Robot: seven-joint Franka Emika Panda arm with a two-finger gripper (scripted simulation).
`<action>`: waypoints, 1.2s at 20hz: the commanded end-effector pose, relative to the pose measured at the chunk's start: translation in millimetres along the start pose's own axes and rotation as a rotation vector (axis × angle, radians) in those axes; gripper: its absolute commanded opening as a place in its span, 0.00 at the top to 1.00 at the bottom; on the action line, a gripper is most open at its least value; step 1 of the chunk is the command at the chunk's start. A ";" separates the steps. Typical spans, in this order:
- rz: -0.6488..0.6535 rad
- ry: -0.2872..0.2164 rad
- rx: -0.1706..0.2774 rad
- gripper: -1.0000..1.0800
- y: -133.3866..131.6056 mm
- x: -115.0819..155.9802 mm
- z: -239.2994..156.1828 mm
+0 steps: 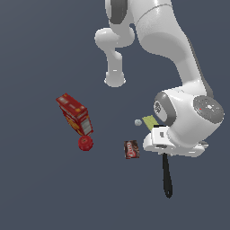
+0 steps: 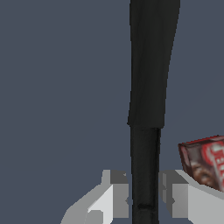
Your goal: Pick up a designated object from a clutter of objects.
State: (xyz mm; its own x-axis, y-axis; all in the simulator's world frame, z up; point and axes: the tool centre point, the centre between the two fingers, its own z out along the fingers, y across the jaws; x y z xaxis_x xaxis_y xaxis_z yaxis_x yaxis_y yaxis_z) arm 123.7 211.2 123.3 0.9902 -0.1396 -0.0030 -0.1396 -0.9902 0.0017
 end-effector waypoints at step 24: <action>-0.001 0.003 0.002 1.00 -15.7 -13.0 -227.4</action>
State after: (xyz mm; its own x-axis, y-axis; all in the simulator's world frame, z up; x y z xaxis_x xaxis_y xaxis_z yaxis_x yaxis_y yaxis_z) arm 113.6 228.4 344.9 0.9903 -0.1388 -0.0004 -0.1388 -0.9903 0.0002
